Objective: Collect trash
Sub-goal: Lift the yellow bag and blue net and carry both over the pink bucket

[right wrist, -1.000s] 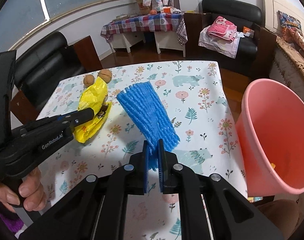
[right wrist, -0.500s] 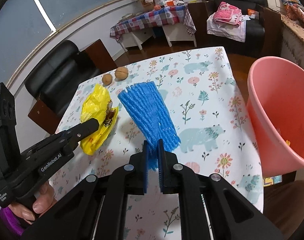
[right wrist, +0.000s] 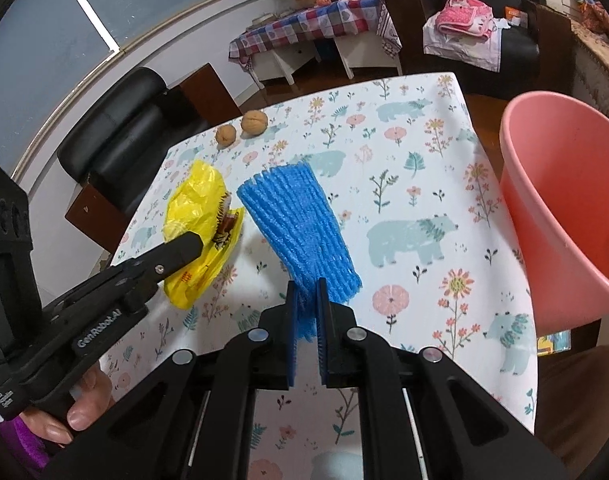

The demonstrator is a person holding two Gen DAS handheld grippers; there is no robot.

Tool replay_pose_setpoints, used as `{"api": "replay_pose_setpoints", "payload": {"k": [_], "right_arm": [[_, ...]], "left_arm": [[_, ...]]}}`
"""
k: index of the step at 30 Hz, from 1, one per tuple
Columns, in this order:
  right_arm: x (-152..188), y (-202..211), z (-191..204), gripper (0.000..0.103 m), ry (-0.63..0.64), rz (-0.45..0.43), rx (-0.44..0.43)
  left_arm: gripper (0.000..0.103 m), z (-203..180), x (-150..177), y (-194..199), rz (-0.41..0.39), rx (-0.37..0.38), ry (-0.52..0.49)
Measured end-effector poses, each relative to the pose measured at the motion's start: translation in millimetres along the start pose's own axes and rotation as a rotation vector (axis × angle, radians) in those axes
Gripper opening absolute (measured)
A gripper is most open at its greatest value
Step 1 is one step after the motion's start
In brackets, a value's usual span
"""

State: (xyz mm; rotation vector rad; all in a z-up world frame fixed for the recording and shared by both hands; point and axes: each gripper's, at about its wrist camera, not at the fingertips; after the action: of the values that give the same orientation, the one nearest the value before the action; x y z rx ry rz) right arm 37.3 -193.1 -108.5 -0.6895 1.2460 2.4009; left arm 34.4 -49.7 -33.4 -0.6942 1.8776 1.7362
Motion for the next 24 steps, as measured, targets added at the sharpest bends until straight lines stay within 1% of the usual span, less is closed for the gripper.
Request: {"api": "replay_pose_setpoints", "payload": {"k": [7, 10, 16, 20, 24], "right_arm": [[9, 0, -6, 0.009, -0.008, 0.015, 0.019], [10, 1, -6, 0.009, -0.002, 0.008, 0.024], [7, -5, 7, 0.009, 0.067, 0.006, 0.038], [6, -13, 14, 0.009, 0.106, 0.024, 0.068], [3, -9, 17, 0.009, 0.132, -0.009, 0.082]], "left_arm": [[0.010, -4, 7, 5, -0.003, 0.012, 0.001], [0.010, -4, 8, 5, -0.003, 0.017, -0.002], [0.010, -8, 10, 10, -0.019, 0.042, -0.029], [0.010, -5, 10, 9, -0.018, 0.049, -0.021], [0.010, 0, 8, 12, -0.031, 0.049, -0.013]]}}
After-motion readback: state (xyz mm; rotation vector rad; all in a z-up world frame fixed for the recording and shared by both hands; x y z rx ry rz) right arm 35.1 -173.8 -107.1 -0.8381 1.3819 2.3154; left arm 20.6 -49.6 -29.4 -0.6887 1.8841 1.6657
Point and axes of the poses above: each gripper's, at about its wrist camera, not at the fingertips, and y roughly against the way its jaws point, z to its left, x to its underside, and after that the axes turned 11 degrees about -x, right-handed
